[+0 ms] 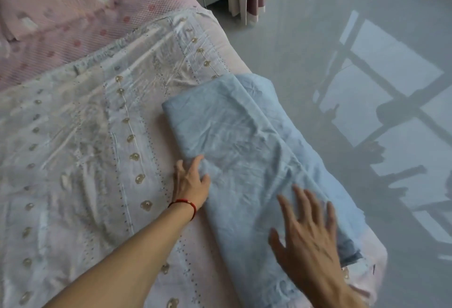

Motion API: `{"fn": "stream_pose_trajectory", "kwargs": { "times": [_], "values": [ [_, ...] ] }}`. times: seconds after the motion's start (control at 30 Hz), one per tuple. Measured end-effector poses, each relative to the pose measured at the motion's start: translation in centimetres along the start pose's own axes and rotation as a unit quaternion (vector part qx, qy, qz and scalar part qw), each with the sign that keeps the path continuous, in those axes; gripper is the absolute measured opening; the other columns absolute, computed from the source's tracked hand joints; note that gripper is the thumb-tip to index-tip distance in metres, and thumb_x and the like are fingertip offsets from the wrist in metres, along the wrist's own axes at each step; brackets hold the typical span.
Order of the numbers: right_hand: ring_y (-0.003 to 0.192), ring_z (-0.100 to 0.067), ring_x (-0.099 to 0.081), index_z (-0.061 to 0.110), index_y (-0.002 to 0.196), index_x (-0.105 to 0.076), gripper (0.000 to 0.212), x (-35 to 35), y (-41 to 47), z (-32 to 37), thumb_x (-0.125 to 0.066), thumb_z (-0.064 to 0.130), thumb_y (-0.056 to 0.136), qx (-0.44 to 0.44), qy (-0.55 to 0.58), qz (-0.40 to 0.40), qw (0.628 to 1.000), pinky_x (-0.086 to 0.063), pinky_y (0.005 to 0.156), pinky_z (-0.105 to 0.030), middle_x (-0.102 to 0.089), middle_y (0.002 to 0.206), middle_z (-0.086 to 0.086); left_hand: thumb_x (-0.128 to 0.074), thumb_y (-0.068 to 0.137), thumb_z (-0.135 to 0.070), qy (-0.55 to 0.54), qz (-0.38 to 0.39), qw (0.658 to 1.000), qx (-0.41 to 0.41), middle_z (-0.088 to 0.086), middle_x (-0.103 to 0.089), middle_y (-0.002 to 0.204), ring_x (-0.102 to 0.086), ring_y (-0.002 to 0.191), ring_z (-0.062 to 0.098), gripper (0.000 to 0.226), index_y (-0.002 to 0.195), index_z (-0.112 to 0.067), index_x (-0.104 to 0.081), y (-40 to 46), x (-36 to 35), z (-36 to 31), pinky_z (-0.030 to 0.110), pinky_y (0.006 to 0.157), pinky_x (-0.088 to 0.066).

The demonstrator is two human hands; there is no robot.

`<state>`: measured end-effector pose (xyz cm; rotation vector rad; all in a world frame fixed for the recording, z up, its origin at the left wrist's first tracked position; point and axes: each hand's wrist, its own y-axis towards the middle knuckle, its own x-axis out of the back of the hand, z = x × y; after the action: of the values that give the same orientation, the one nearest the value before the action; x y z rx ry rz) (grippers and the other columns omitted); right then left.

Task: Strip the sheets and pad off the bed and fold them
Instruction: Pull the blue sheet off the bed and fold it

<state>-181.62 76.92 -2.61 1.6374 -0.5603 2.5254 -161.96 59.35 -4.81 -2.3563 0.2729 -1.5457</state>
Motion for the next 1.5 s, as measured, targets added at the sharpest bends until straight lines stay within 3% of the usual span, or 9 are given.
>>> {"fn": "stream_pose_trajectory", "kwargs": {
  "times": [0.1, 0.3, 0.47, 0.53, 0.7, 0.93, 1.23, 1.3, 1.5],
  "values": [
    [0.14, -0.05, -0.041, 0.032, 0.146, -0.051, 0.089, -4.6, -1.6, 5.3, -0.053, 0.061, 0.061, 0.106, 0.004, 0.091, 0.99, -0.02, 0.108, -0.073, -0.044, 0.153, -0.024, -0.071, 0.086, -0.034, -0.161, -0.003, 0.984, 0.072, 0.016, -0.054, 0.136, -0.055, 0.122, 0.035, 0.064, 0.145, -0.036, -0.045, 3.2, 1.3, 0.3, 0.038, 0.107, -0.045],
    [0.12, -0.071, -0.045, 0.04, 0.143, -0.046, 0.076, -7.4, -2.0, 9.2, -0.035, 0.012, 0.073, 0.077, -0.131, 0.119, 0.981, -0.037, 0.083, -0.086, -0.047, 0.14, -0.043, -0.07, 0.056, -0.023, -0.259, 0.064, 0.963, 0.04, 0.006, -0.064, 0.127, -0.063, 0.112, 0.023, 0.073, 0.127, -0.038, -0.066, 7.4, 3.4, 2.2, 0.042, 0.1, -0.054],
    [0.046, -0.035, -0.06, 0.029, 0.078, -0.074, 0.027, -4.9, -1.4, 8.1, -0.081, 0.014, 0.057, 0.107, -0.144, 0.119, 0.976, -0.039, 0.033, -0.032, -0.061, 0.072, -0.021, -0.074, 0.057, -0.028, -0.152, 0.073, 0.985, -0.024, 0.012, -0.069, 0.111, -0.065, 0.097, 0.023, 0.064, 0.12, -0.016, -0.07, 6.3, 6.8, -1.0, 0.027, 0.083, -0.053],
    [0.032, -0.023, -0.05, 0.025, 0.054, -0.061, 0.036, -0.6, -1.2, 6.9, -0.09, 0.02, 0.033, 0.116, -0.131, 0.07, 0.982, -0.019, 0.035, -0.03, -0.053, 0.055, -0.004, -0.074, 0.061, -0.031, -0.132, 0.071, 0.987, -0.056, 0.007, -0.07, 0.094, -0.063, 0.082, 0.02, 0.051, 0.11, -0.019, -0.072, 5.1, 9.0, -2.5, 0.022, 0.071, -0.049],
    [0.075, -0.025, -0.064, 0.016, 0.086, -0.052, 0.022, 13.6, -1.0, 4.2, -0.045, 0.036, 0.089, 0.015, -0.114, 0.05, 0.992, -0.048, 0.062, -0.035, -0.06, 0.08, -0.004, -0.054, 0.081, -0.014, -0.039, 0.096, 0.98, -0.169, 0.013, -0.072, 0.106, -0.065, 0.105, 0.029, 0.028, 0.104, -0.014, -0.07, 1.5, 13.9, -5.9, 0.018, 0.073, -0.041],
    [0.073, -0.013, -0.055, 0.036, 0.099, -0.051, 0.016, 34.5, -4.1, 6.4, -0.04, 0.045, 0.092, 0.122, -0.176, -0.06, 0.975, -0.044, 0.066, -0.03, -0.056, 0.083, 0.009, -0.064, 0.087, -0.027, 0.022, 0.001, 0.949, -0.316, 0.018, -0.07, 0.097, -0.063, 0.095, 0.036, 0.016, 0.08, -0.02, -0.051, -6.3, 25.3, -9.8, 0.039, 0.079, -0.047],
    [0.07, -0.015, -0.053, 0.035, 0.097, -0.046, 0.019, 45.4, -6.0, 19.8, -0.052, 0.018, 0.102, 0.347, -0.154, -0.129, 0.916, -0.048, 0.064, -0.038, -0.057, 0.086, 0.015, -0.059, 0.083, -0.063, 0.123, -0.397, 0.845, -0.335, 0.004, -0.06, 0.105, -0.056, 0.101, 0.031, 0.039, 0.09, -0.024, -0.063, -16.2, 43.0, 2.9, 0.053, 0.095, -0.034],
    [0.07, -0.015, -0.054, 0.032, 0.096, -0.049, 0.013, 46.1, -6.7, 23.7, -0.052, 0.021, 0.101, 0.386, -0.134, -0.14, 0.902, -0.05, 0.064, -0.039, -0.058, 0.083, 0.012, -0.045, 0.081, -0.077, 0.14, -0.352, 0.873, -0.308, -0.005, -0.064, 0.097, -0.063, 0.098, 0.025, 0.055, 0.096, -0.026, -0.057, -17.6, 45.5, 9.4, 0.053, 0.105, -0.03],
    [0.07, -0.022, -0.063, 0.045, 0.118, -0.034, 0.031, 44.3, -8.0, 32.8, -0.058, 0.042, 0.099, 0.34, -0.162, -0.081, 0.923, -0.052, 0.065, -0.039, -0.063, 0.079, 0.004, -0.043, 0.068, -0.091, -0.013, -0.164, 0.957, -0.24, -0.016, -0.062, 0.073, -0.059, 0.069, 0.003, 0.053, 0.078, -0.04, -0.056, -21.6, 48.7, 23.7, 0.031, 0.062, -0.046]
  ]
}}
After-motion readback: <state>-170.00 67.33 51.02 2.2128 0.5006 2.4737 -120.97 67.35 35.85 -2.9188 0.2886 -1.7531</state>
